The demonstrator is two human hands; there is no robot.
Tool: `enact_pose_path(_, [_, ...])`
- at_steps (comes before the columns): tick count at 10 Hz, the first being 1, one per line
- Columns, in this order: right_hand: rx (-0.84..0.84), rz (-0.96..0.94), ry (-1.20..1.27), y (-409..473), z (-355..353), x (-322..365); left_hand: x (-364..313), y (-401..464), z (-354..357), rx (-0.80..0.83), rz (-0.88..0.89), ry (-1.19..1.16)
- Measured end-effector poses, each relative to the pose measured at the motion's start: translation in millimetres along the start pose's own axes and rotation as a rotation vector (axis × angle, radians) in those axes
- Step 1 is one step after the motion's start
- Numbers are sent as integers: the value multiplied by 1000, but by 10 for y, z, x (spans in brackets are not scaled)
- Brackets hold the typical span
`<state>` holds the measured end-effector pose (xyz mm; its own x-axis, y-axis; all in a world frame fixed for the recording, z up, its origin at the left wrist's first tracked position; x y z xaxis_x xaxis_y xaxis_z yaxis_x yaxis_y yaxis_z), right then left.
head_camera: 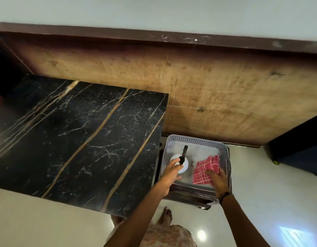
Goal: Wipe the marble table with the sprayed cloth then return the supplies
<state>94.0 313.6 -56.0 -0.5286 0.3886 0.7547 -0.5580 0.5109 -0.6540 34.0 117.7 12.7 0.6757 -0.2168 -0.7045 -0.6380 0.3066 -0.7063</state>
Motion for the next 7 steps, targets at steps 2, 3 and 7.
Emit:
enact_pose_path(2, [-15, 9, -258, 382, 51, -212, 107, 96, 48, -19, -34, 88])
enact_pose_path(3, [29, 17, -216, 501, 35, -180, 164, 148, 42, -9, -39, 107])
enact_pose_path(7, [-150, -74, -425, 761, -420, -484, 358, 193, -164, -122, -73, -59])
Point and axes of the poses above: each hand's wrist, its own y-axis towards the middle knuckle, its own z-axis out of the palm, x = y × z, the point moved 5 cm from there along y, towards the middle knuckle, and after that the axes turned 3 degrees about y, right-handed, at the moved point
